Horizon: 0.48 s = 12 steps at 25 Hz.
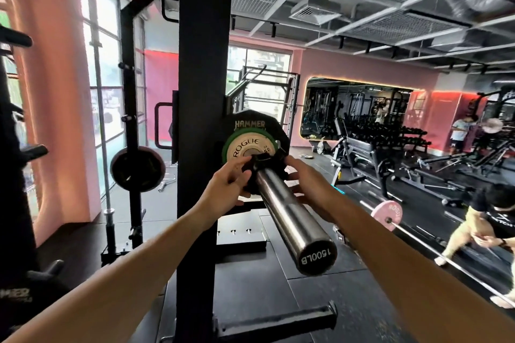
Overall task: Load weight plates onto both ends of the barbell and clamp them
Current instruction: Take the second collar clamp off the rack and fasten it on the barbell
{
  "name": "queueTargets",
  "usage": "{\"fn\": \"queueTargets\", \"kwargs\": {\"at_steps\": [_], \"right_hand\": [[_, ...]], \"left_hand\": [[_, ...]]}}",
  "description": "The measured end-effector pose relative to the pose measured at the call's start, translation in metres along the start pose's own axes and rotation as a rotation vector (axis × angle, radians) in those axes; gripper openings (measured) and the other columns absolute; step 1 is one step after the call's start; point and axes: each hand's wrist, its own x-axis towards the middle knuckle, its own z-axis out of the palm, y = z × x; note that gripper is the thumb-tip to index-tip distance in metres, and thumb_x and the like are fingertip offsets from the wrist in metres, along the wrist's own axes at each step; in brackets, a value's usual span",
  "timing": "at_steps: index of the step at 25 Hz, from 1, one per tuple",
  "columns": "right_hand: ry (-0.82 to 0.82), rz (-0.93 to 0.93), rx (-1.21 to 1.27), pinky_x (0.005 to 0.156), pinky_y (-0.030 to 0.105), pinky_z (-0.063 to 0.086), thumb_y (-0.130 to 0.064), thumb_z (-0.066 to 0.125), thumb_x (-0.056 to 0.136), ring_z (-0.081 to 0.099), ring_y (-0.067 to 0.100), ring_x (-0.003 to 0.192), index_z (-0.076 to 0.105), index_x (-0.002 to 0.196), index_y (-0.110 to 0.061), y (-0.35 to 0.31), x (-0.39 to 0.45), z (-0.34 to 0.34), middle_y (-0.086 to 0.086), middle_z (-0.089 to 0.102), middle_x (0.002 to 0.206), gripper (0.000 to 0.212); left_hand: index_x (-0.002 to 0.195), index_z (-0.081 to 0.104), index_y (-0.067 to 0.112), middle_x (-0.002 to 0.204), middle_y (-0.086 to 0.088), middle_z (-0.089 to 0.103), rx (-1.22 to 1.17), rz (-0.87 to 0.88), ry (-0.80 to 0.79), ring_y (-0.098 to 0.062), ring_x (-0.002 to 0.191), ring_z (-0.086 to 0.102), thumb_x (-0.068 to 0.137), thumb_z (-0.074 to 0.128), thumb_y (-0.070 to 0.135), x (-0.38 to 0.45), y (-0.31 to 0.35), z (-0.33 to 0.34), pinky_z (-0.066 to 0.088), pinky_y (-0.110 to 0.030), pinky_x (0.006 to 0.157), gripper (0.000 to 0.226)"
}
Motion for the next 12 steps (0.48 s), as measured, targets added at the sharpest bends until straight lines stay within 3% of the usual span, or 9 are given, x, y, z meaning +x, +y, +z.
{"fn": "queueTargets", "kwargs": {"at_steps": [4,6,8,10,12], "right_hand": [[0.009,-0.009,-0.041,0.072,0.033,0.050,-0.050,0.037,0.103,0.064,0.022,0.083,0.064,0.119,-0.019,0.007,0.047,0.006,0.008,0.069,0.109,0.044],[0.013,-0.044,-0.051,0.081,0.037,0.050,-0.049,0.038,0.102,0.063,0.021,0.086,0.064,0.115,-0.020,0.008,0.067,0.009,0.006,0.068,0.105,0.041],[0.011,-0.074,-0.051,0.079,0.035,0.051,-0.047,0.039,0.103,0.063,0.020,0.083,0.064,0.112,-0.021,0.007,0.081,0.011,0.005,0.067,0.100,0.038],[0.012,-0.081,-0.037,0.072,0.033,0.053,-0.047,0.041,0.102,0.065,0.021,0.078,0.064,0.108,-0.022,0.004,0.093,0.011,0.007,0.068,0.099,0.035],[0.013,-0.096,-0.067,0.075,0.036,0.057,-0.050,0.044,0.101,0.068,0.023,0.085,0.064,0.107,-0.024,0.002,0.102,0.011,0.008,0.069,0.105,0.033]], "left_hand": [[0.135,0.059,0.032,0.106,-0.013,0.067,-0.012,0.009,0.018,-0.024,0.074,0.069,0.104,0.053,0.017,0.042,-0.019,-0.003,0.055,-0.029,0.058,0.035],[0.133,0.059,0.033,0.102,-0.013,0.066,-0.013,-0.004,0.025,-0.026,0.075,0.068,0.104,0.053,0.017,0.055,-0.027,-0.005,0.058,-0.036,0.063,0.034],[0.132,0.058,0.033,0.097,-0.012,0.064,0.000,-0.011,0.039,-0.026,0.075,0.068,0.104,0.053,0.016,0.064,-0.031,-0.007,0.059,-0.041,0.068,0.033],[0.133,0.056,0.031,0.094,-0.012,0.064,0.031,-0.028,0.057,-0.022,0.073,0.067,0.104,0.053,0.016,0.070,-0.032,-0.007,0.057,-0.035,0.061,0.033],[0.132,0.055,0.030,0.090,-0.011,0.065,0.060,-0.045,0.068,-0.021,0.072,0.068,0.104,0.053,0.015,0.073,-0.032,-0.007,0.055,-0.030,0.059,0.032]]}}
